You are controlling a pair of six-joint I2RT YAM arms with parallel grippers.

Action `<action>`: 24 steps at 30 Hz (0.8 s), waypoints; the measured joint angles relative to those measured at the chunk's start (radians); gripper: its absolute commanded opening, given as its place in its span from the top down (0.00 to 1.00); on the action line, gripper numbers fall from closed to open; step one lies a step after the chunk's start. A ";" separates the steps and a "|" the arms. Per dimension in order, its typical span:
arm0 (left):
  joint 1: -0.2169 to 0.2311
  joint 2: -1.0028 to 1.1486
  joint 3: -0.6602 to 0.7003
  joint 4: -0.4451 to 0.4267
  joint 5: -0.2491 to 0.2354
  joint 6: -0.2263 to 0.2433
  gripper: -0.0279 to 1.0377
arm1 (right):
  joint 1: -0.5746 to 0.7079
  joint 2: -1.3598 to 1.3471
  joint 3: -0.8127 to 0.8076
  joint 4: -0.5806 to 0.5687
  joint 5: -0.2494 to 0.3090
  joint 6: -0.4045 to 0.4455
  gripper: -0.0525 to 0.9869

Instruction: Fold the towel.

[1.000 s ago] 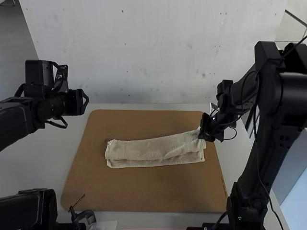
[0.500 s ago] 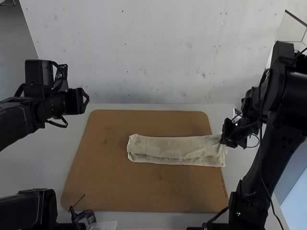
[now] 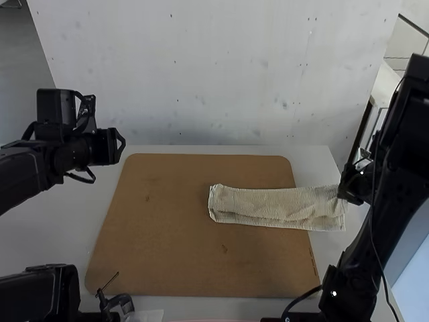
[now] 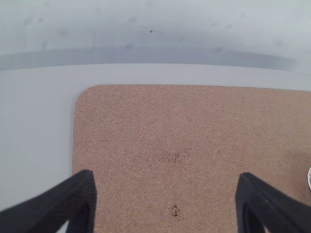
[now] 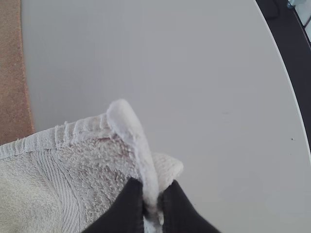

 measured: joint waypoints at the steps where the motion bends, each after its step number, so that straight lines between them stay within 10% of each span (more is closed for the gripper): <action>1: 0.000 0.000 0.000 0.005 0.000 -0.001 0.40 | -0.005 0.006 0.000 0.002 0.000 -0.004 0.93; 24: 0.000 0.000 -0.026 0.022 0.005 -0.018 0.43 | 0.116 -0.112 0.106 -0.143 0.001 0.040 0.93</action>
